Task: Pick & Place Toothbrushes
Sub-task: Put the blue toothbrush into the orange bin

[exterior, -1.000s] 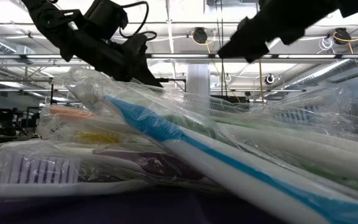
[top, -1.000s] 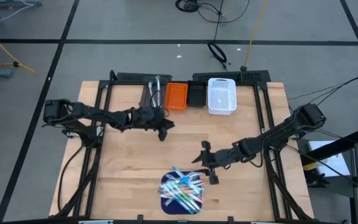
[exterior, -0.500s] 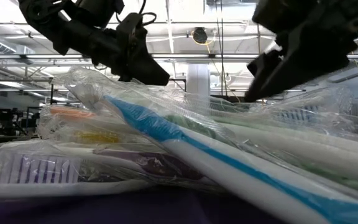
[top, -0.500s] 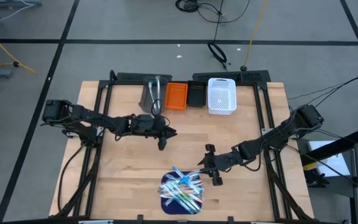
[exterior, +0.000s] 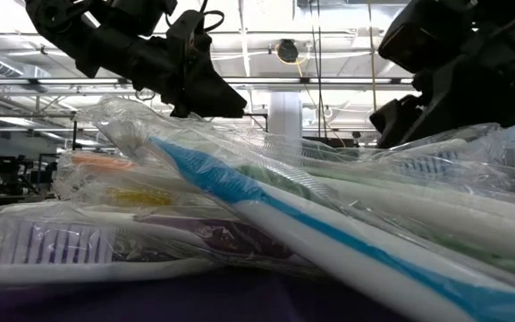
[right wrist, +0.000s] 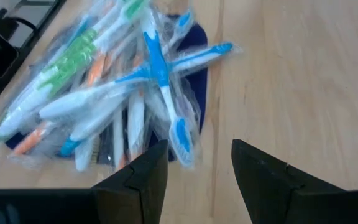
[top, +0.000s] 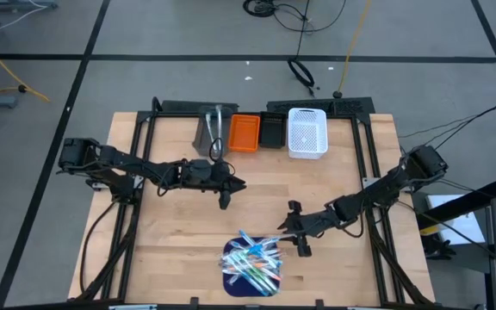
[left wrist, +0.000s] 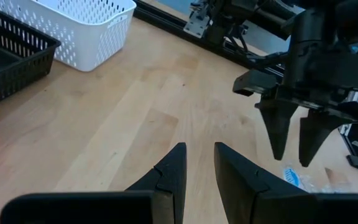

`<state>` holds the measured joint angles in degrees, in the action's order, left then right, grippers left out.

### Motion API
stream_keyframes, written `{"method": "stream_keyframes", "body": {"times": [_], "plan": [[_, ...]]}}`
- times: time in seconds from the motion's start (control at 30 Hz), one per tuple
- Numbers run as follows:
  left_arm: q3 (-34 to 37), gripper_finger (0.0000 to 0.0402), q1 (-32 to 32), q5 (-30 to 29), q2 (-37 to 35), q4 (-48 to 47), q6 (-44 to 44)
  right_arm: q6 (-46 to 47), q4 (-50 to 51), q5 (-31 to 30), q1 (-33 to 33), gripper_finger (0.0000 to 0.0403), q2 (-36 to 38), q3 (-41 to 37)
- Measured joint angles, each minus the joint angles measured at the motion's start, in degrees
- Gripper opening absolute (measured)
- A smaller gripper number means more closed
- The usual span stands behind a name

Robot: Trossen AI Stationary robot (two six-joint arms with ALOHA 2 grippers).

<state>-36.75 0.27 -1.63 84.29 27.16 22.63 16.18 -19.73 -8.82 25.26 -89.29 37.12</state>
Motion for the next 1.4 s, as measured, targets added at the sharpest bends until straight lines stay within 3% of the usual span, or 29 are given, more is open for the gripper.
{"method": "stream_keyframes", "body": {"times": [0.43, 0.93, 1.4], "plan": [[0.0, 0.0081, -0.04, 0.0, 0.0, 0.09, 0.11, 1.92, -8.66, 3.14, 0.35, 0.0159, -8.56, -0.06], [0.0, 0.0081, -0.04, 0.0, 0.0, 0.09, 0.11, 2.23, -10.49, 3.1, 0.35, 0.001, -9.01, -0.02], [0.0, 0.0081, -0.04, 0.07, 0.0, 0.13, 1.98, 1.52, -9.67, 2.6, -0.06, 0.0, -6.46, -0.02]]}}
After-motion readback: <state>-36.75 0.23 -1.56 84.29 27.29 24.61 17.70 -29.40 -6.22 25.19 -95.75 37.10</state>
